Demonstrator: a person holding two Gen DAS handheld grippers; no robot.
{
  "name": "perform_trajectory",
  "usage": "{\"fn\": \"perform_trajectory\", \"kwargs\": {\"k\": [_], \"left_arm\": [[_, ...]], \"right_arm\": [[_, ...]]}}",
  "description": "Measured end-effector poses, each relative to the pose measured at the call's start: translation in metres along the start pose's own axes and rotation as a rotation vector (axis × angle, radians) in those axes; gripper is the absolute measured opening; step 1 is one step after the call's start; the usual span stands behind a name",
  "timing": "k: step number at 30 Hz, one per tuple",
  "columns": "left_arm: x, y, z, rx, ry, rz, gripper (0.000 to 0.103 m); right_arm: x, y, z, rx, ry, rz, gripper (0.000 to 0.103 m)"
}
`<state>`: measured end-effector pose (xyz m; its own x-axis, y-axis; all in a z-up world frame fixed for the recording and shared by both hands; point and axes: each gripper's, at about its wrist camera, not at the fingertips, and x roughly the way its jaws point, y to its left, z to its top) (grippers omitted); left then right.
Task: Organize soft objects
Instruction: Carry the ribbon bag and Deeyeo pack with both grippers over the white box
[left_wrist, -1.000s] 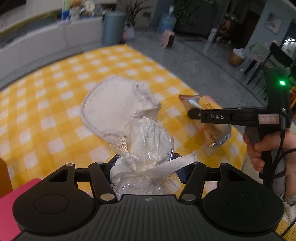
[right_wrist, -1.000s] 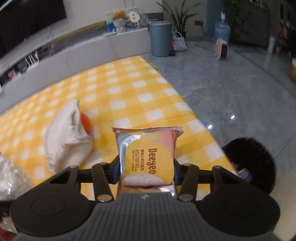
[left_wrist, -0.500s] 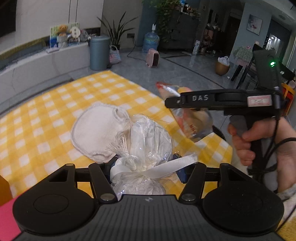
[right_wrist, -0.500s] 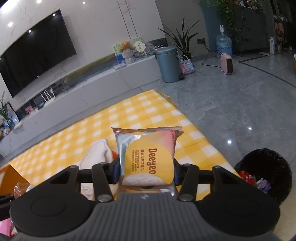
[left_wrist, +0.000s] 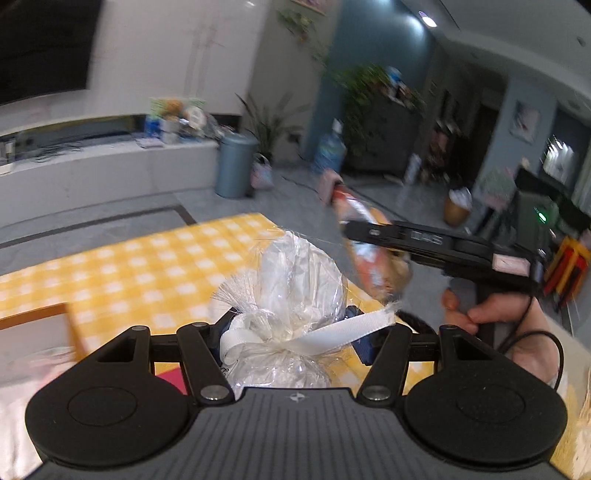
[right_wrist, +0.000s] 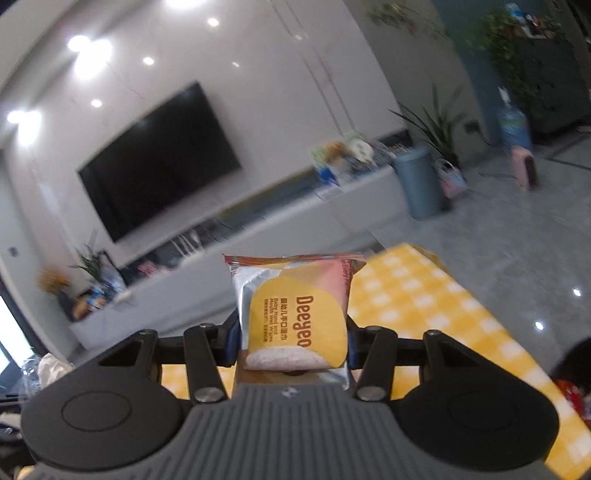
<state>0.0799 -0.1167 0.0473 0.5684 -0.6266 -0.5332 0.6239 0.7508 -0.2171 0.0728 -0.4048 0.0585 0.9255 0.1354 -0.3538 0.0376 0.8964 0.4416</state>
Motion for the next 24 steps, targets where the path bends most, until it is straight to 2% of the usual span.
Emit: {"fn": "perform_trajectory", "kwargs": {"k": [4,8,11,17,22,24], "left_arm": [[-0.035,0.031,-0.002,-0.108,-0.076,0.061,0.069],[-0.063,0.066,-0.011,-0.223,-0.151,0.101,0.069],[-0.073,0.089,-0.020,-0.290,-0.161,0.158,0.069],[-0.077,0.135,-0.042,-0.412,-0.184,0.225,0.069],[-0.094,0.159,-0.065,-0.461,-0.255,0.326,0.069],[-0.096,0.165,-0.071,-0.466,-0.259,0.334,0.069]], "right_arm": [[-0.008,0.031,0.002,-0.038,-0.014,0.057,0.050],[-0.007,0.069,0.001,-0.099,0.009,0.117,0.050],[-0.002,0.100,-0.003,-0.138,0.034,0.167,0.050],[0.024,0.183,-0.025,-0.271,0.159,0.279,0.050],[0.058,0.236,-0.049,-0.368,0.235,0.275,0.050],[0.073,0.253,-0.059,-0.395,0.273,0.265,0.050]]}}
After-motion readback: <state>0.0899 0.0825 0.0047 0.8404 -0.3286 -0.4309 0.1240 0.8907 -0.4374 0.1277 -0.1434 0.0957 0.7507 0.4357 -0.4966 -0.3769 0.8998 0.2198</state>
